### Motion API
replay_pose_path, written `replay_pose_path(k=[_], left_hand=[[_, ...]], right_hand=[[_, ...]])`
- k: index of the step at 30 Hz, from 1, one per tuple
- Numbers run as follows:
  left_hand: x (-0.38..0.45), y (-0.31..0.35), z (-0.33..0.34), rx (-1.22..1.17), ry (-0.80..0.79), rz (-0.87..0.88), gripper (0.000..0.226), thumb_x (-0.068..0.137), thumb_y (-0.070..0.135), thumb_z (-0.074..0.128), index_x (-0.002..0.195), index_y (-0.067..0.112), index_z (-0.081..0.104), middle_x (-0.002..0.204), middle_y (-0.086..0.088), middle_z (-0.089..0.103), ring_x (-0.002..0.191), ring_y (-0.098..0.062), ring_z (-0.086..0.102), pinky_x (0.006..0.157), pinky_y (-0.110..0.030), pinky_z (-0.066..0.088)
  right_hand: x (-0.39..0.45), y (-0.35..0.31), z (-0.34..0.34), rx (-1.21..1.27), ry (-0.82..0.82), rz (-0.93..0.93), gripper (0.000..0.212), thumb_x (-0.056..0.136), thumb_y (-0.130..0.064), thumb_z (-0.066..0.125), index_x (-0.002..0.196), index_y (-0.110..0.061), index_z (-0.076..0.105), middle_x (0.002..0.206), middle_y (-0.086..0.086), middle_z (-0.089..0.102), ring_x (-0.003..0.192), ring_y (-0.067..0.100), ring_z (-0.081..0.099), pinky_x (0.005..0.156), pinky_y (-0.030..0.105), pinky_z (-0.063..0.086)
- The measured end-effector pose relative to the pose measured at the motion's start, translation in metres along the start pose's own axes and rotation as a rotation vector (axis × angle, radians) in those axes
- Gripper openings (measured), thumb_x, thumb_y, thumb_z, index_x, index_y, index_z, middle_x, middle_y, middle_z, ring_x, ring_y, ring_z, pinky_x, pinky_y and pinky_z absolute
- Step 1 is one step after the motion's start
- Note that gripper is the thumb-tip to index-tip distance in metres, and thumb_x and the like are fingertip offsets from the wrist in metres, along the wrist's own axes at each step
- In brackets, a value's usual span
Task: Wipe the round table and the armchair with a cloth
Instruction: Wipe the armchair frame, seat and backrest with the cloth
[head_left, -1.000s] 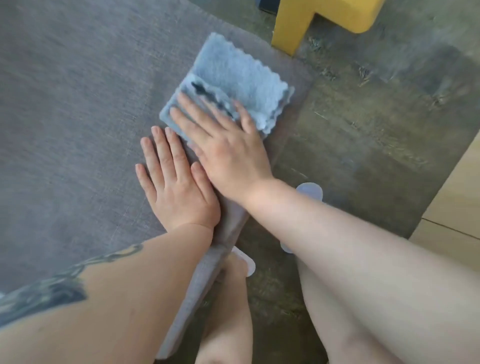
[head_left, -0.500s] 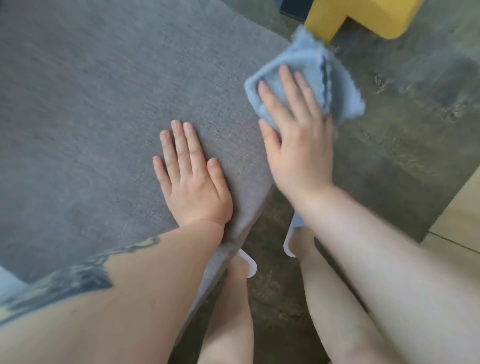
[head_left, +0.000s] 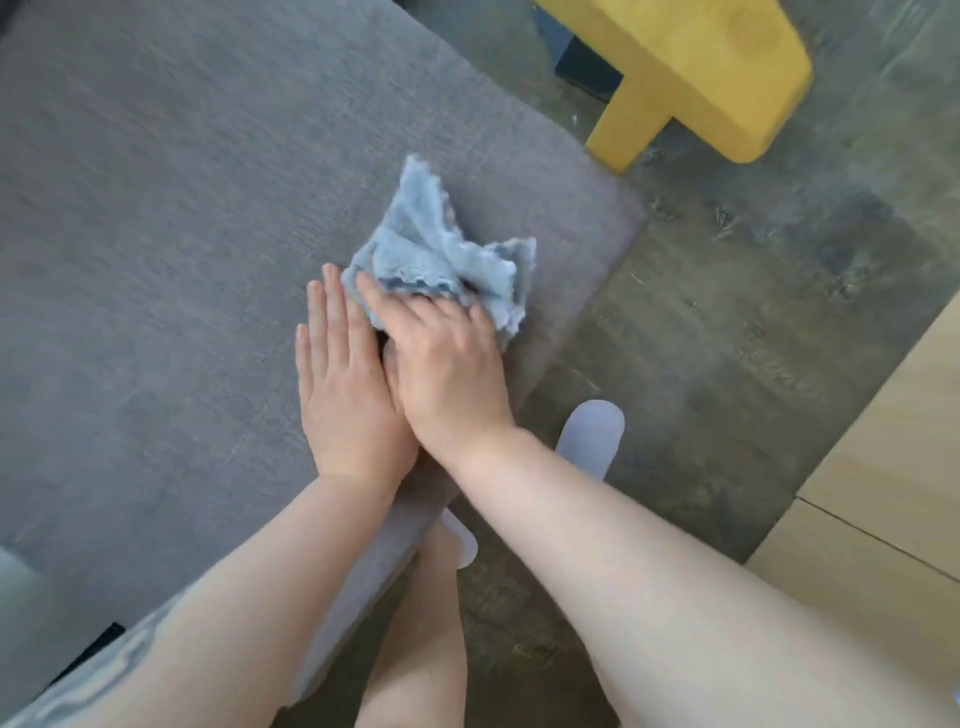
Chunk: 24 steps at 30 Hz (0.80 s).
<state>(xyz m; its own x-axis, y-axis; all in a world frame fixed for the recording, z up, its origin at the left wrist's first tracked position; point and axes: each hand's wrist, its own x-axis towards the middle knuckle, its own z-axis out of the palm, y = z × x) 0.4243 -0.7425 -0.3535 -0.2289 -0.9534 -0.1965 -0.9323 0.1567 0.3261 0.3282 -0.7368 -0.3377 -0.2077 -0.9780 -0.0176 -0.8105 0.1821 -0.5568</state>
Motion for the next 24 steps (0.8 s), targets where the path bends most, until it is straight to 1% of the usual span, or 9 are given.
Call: replay_pose_path(k=[2, 5, 7, 12, 16, 18, 21, 22, 24], left_hand=[[-0.007, -0.021, -0.009, 0.041, -0.044, 0.040, 0.060, 0.100, 0.033, 0.021, 0.156, 0.014, 0.012, 0.163, -0.002, 0.010, 0.151, -0.018, 0.005, 0.120, -0.037, 0.002], [-0.014, -0.037, -0.013, 0.094, -0.054, 0.094, 0.060, 0.100, 0.037, 0.018, 0.156, 0.019, 0.010, 0.163, -0.001, 0.010, 0.151, -0.019, 0.005, 0.120, -0.042, 0.004], [-0.016, -0.037, -0.008, 0.093, -0.014, 0.063, 0.059, 0.100, 0.036, 0.019, 0.156, 0.019, 0.012, 0.163, -0.001, 0.013, 0.151, -0.019, 0.008, 0.120, -0.043, 0.005], [-0.021, -0.042, -0.006, 0.031, 0.044, -0.080, 0.059, 0.099, 0.032, 0.022, 0.156, 0.015, 0.016, 0.163, -0.002, 0.015, 0.150, -0.020, 0.009, 0.121, -0.043, 0.005], [-0.024, -0.042, -0.007, 0.050, 0.026, -0.065, 0.059, 0.100, 0.032, 0.021, 0.156, 0.015, 0.014, 0.163, -0.002, 0.013, 0.151, -0.019, 0.008, 0.121, -0.043, 0.005], [-0.024, -0.043, -0.006, 0.038, 0.038, -0.092, 0.060, 0.099, 0.033, 0.018, 0.156, 0.016, 0.016, 0.163, -0.001, 0.015, 0.150, -0.019, 0.010, 0.121, -0.043, 0.006], [-0.023, -0.044, -0.004, 0.029, 0.038, -0.094, 0.060, 0.098, 0.031, 0.020, 0.156, 0.016, 0.015, 0.163, 0.000, 0.014, 0.151, -0.019, 0.008, 0.121, -0.042, 0.003], [-0.022, -0.043, -0.002, 0.031, 0.041, -0.092, 0.060, 0.098, 0.030, 0.022, 0.156, 0.016, 0.014, 0.163, 0.000, 0.013, 0.151, -0.019, 0.007, 0.121, -0.042, 0.002], [-0.023, -0.043, -0.002, 0.046, 0.053, -0.112, 0.061, 0.098, 0.028, 0.024, 0.156, 0.016, 0.013, 0.164, 0.000, 0.012, 0.151, -0.020, 0.006, 0.121, -0.042, 0.001]], right_hand=[[0.016, 0.031, -0.013, -0.201, -0.046, -0.193, 0.044, 0.093, -0.019, 0.042, 0.135, -0.027, 0.055, 0.140, -0.008, 0.054, 0.125, 0.010, 0.051, 0.098, 0.033, 0.036], [-0.013, 0.057, -0.028, -0.156, 0.250, 0.196, 0.040, 0.099, -0.011, 0.044, 0.137, -0.018, 0.053, 0.145, 0.000, 0.048, 0.136, 0.015, 0.040, 0.109, 0.030, 0.030], [-0.049, 0.013, 0.000, -0.065, 0.267, 0.332, 0.038, 0.098, -0.009, 0.047, 0.134, -0.014, 0.056, 0.141, 0.004, 0.053, 0.132, 0.018, 0.044, 0.111, 0.032, 0.030], [-0.009, 0.021, 0.004, -0.304, -0.059, -0.390, 0.043, 0.092, -0.012, 0.050, 0.133, -0.023, 0.058, 0.132, -0.006, 0.061, 0.111, 0.012, 0.059, 0.097, 0.031, 0.037], [-0.039, 0.011, 0.003, -0.125, 0.243, 0.280, 0.042, 0.097, -0.008, 0.043, 0.136, -0.017, 0.055, 0.142, 0.001, 0.052, 0.135, 0.015, 0.042, 0.112, 0.029, 0.025], [-0.070, -0.035, 0.029, -0.111, 0.127, 0.172, 0.042, 0.095, -0.012, 0.044, 0.133, -0.021, 0.057, 0.131, -0.001, 0.061, 0.121, 0.013, 0.053, 0.107, 0.030, 0.030], [-0.045, 0.004, 0.008, -0.262, -0.128, -0.356, 0.046, 0.092, -0.008, 0.047, 0.134, -0.023, 0.057, 0.114, -0.003, 0.070, 0.092, 0.018, 0.065, 0.084, 0.036, 0.043], [-0.032, 0.031, -0.003, -0.325, -0.071, -0.366, 0.047, 0.092, -0.005, 0.048, 0.135, -0.022, 0.055, 0.118, -0.001, 0.068, 0.096, 0.020, 0.065, 0.083, 0.036, 0.042], [-0.032, 0.046, -0.016, -0.191, 0.168, -0.025, 0.042, 0.096, -0.003, 0.045, 0.136, -0.015, 0.055, 0.136, 0.004, 0.057, 0.124, 0.018, 0.053, 0.100, 0.035, 0.038]])
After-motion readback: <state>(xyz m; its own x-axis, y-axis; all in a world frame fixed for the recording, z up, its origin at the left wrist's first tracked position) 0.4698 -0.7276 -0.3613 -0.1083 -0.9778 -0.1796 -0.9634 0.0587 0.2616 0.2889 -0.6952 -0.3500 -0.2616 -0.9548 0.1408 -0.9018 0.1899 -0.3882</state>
